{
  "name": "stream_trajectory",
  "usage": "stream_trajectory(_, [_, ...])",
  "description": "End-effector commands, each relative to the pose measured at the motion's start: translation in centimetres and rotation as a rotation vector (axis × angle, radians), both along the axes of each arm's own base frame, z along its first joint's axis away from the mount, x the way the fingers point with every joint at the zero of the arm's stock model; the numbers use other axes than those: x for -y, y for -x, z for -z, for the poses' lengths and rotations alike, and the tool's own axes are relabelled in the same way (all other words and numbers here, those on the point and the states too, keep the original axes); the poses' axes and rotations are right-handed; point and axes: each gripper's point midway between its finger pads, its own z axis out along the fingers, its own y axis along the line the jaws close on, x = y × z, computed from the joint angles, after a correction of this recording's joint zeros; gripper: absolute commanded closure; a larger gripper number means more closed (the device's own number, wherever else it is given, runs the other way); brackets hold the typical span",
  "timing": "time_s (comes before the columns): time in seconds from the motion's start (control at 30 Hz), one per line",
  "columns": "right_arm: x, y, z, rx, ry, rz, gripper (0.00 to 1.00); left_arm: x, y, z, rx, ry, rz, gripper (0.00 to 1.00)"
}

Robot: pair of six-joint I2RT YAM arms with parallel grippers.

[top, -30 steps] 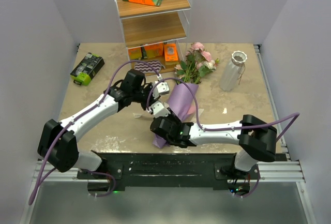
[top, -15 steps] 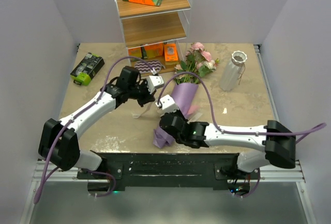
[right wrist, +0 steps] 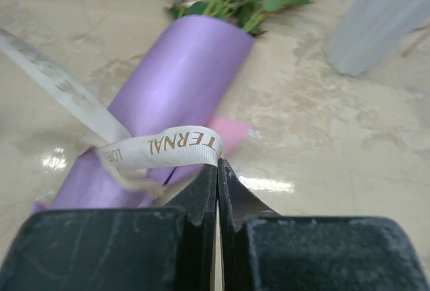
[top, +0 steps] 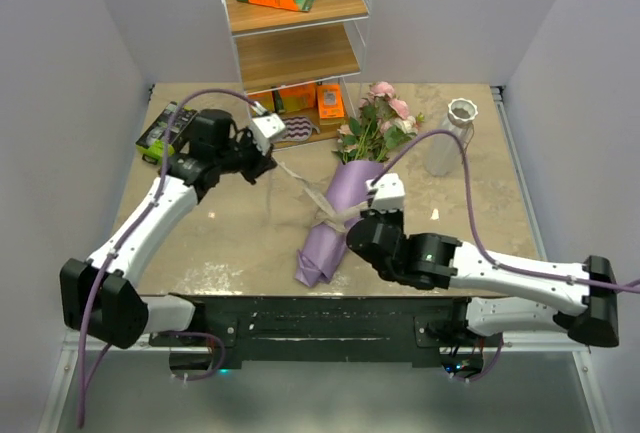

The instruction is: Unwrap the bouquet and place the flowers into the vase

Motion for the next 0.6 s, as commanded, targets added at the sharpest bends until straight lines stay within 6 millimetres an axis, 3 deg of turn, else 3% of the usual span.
stream_trajectory(0.0, [7.6,0.6,-5.5,0.112,-0.170,0.295,1.00,-5.3,-1.5,-6.1,0.121,0.051,-0.159,1.00])
stream_trajectory(0.03, [8.6,0.8,-5.9,0.116,-0.185,0.319,1.00,-7.5,-2.1,-6.2,0.128,0.045,-0.212,1.00])
stream_trajectory(0.07, [10.5,1.4,-5.9,0.107,-0.140,0.340,1.00,-8.4,-1.9,-6.0,0.118,0.038,-0.226,1.00])
stream_trajectory(0.1, [11.3,1.3,-6.5,0.115,-0.219,0.394,1.00,-9.4,-2.0,-5.8,0.120,0.026,-0.240,1.00])
stream_trajectory(0.13, [12.1,1.5,-6.5,0.111,-0.230,0.425,1.00,-11.5,-2.3,-5.6,0.112,0.022,-0.286,1.00])
stream_trajectory(0.2, [14.7,1.6,-6.1,0.086,-0.184,0.503,1.00,-13.3,-2.2,-4.8,0.084,0.014,-0.309,1.00])
stream_trajectory(0.37, [18.5,1.3,-5.6,0.067,-0.146,0.658,1.00,-20.5,-2.4,-3.5,0.073,-0.044,-0.469,1.00])
stream_trajectory(0.47, [21.3,1.2,-6.7,0.105,-0.077,0.754,1.00,-24.3,-2.1,-3.1,0.085,-0.100,-0.543,1.00])
stream_trajectory(0.5, [22.4,1.2,-7.5,0.115,-0.048,0.789,1.00,-24.9,-2.0,-3.0,0.093,-0.132,-0.539,0.93])
stream_trajectory(0.53, [22.9,1.2,-7.9,0.124,-0.031,0.806,0.94,-25.3,-1.8,-3.0,0.092,-0.147,-0.544,0.82])
stream_trajectory(0.57, [23.3,1.2,-8.4,0.136,-0.031,0.827,0.82,-25.4,-1.5,-2.8,0.078,-0.158,-0.544,0.52])
